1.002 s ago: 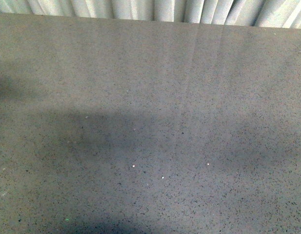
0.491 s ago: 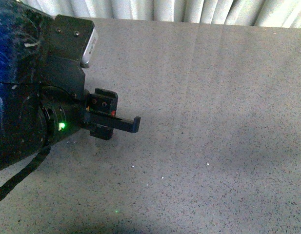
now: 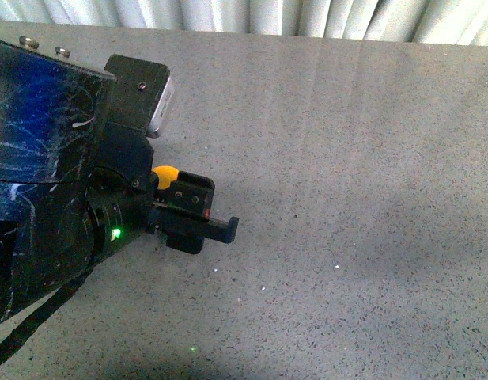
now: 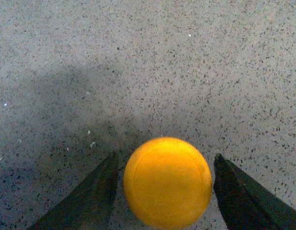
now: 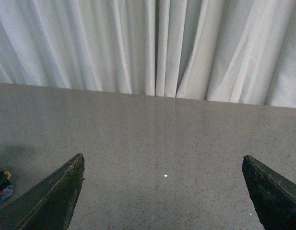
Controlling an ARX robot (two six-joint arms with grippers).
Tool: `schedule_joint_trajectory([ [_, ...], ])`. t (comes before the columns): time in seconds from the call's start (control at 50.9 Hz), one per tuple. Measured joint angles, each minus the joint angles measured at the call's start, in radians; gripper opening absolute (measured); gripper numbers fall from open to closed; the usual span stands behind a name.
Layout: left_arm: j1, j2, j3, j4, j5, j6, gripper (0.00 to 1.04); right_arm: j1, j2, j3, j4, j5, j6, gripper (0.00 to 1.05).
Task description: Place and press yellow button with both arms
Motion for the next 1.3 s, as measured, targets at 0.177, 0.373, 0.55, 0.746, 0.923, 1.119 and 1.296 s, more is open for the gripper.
schedule_joint_trajectory([
  [0.177,0.007,-0.126,-0.046,-0.041,0.006,-0.026,0.97,0.0,0.0,0.0,0.0,0.0,0.0,0.96],
  [0.373,0.101,-0.393,-0.069,-0.172,0.082,-0.053,0.96,0.0,0.0,0.0,0.0,0.0,0.0,0.96],
  [0.55,0.218,-0.524,-0.068,-0.248,0.146,-0.052,0.96,0.0,0.0,0.0,0.0,0.0,0.0,0.96],
  [0.746,0.333,-0.621,-0.195,0.075,0.011,0.052,0.77,0.0,0.0,0.0,0.0,0.0,0.0,0.96],
  [0.923,0.404,-0.772,-0.35,0.203,0.047,0.109,0.38,-0.002,0.006,0.003,-0.008,-0.004,0.006,0.96],
  [1.119,0.453,-0.923,-0.439,0.134,0.095,0.118,0.02,-0.048,0.586,0.315,-0.261,-0.053,0.007,0.96],
  [1.296,0.533,-1.037,-0.5,0.088,0.189,0.12,0.01,0.05,1.022,0.494,0.056,-0.076,-0.144,0.96],
])
